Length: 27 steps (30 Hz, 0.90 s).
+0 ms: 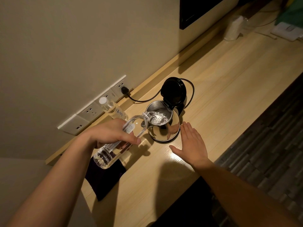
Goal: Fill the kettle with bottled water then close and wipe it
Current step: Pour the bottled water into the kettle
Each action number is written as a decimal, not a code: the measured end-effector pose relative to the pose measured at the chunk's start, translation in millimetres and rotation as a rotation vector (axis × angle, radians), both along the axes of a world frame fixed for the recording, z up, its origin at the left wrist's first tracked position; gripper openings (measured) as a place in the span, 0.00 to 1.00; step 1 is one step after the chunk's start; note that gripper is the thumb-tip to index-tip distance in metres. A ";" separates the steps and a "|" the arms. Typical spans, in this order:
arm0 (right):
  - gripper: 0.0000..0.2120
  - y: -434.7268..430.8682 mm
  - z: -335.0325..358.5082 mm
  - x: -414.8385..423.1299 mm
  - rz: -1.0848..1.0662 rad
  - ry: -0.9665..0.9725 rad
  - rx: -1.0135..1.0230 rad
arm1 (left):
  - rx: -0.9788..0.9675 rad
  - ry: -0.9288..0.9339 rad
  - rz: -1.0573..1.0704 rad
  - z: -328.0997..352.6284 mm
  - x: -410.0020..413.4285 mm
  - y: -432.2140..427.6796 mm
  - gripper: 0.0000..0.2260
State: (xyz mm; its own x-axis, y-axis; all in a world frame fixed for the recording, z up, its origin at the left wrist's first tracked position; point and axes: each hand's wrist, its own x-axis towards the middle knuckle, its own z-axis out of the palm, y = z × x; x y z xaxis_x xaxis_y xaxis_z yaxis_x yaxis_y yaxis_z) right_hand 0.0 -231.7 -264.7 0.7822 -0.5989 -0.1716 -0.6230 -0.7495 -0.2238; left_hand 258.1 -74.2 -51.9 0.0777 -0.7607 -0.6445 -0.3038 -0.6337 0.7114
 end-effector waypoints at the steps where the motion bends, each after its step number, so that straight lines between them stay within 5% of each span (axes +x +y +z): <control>1: 0.51 -0.1 -0.1 -0.3 0.000 0.001 0.002 | 0.004 -0.003 -0.003 0.0 0.2 -0.3 0.11; 19: 0.50 0.1 1.2 -0.6 0.002 -0.002 0.004 | 0.030 0.034 -0.011 1.2 -1.4 -0.7 0.11; 27: 0.50 -0.2 0.3 -0.1 -0.004 0.001 0.016 | 0.022 0.039 -0.037 5.6 -4.3 -1.8 0.25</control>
State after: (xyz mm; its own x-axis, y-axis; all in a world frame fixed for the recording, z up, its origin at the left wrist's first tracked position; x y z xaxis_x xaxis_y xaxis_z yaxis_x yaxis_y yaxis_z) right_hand 0.0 -231.8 -264.3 0.7800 -0.5988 -0.1818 -0.6258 -0.7436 -0.2353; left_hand 253.8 -76.0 -46.3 0.0247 -0.7479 -0.6633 -0.2995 -0.6386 0.7089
